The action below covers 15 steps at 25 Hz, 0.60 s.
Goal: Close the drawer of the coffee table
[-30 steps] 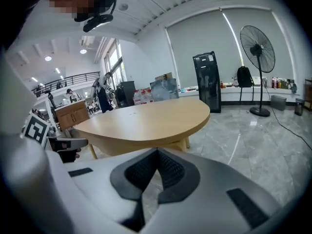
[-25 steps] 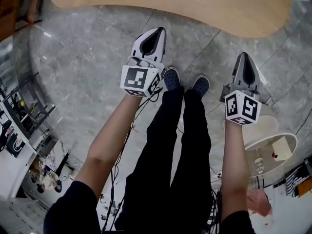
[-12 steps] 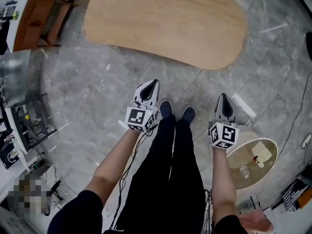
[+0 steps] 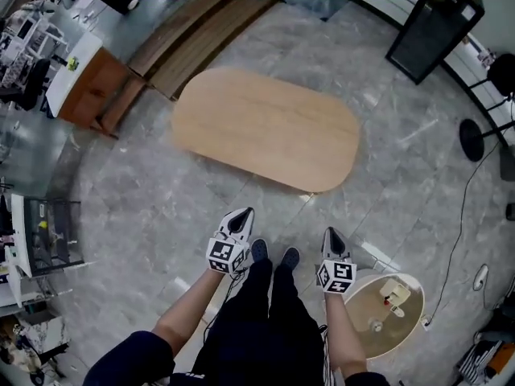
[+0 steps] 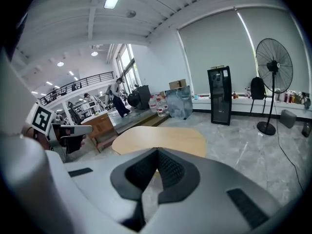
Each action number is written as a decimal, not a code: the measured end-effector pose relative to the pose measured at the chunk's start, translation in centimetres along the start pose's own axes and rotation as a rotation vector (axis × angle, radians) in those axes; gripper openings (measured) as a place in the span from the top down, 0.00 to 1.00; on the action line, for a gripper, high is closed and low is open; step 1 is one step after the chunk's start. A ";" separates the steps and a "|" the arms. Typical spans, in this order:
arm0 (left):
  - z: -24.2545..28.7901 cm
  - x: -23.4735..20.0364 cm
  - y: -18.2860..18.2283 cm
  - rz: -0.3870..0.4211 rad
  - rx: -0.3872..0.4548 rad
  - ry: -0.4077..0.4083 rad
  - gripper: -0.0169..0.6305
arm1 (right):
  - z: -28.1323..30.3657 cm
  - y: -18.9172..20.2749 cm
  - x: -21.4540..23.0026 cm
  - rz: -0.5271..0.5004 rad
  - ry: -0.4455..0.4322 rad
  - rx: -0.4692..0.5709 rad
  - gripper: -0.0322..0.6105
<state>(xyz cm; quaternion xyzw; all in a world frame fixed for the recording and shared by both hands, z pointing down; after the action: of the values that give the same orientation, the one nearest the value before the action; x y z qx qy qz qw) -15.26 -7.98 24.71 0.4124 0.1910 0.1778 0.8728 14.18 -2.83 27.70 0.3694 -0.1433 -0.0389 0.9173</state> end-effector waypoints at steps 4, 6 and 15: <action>-4.9 2.2 -4.4 0.016 0.039 0.015 0.93 | -5.2 -3.6 -2.4 -0.025 -0.038 0.001 0.91; -6.7 2.8 -6.0 0.029 0.031 0.025 0.93 | -6.8 -5.2 -3.5 -0.029 -0.055 0.017 0.91; -12.0 4.2 -8.4 0.012 0.088 0.002 0.93 | -10.8 -6.4 -7.1 -0.055 -0.112 0.026 0.91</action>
<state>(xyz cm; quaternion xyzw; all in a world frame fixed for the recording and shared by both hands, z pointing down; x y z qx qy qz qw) -16.07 -3.20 10.21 0.4514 0.1971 0.1749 0.8525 10.75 0.99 14.19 0.3825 -0.1847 -0.0828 0.9015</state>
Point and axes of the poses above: the fingertips, and each gripper's own axes: z forward along the fingers, x to its right, y out of its underside, the point moved 7 cm from there along -z, backward along the fingers, and after that the axes turned 12 degrees about -x, right-handed, at the moved point
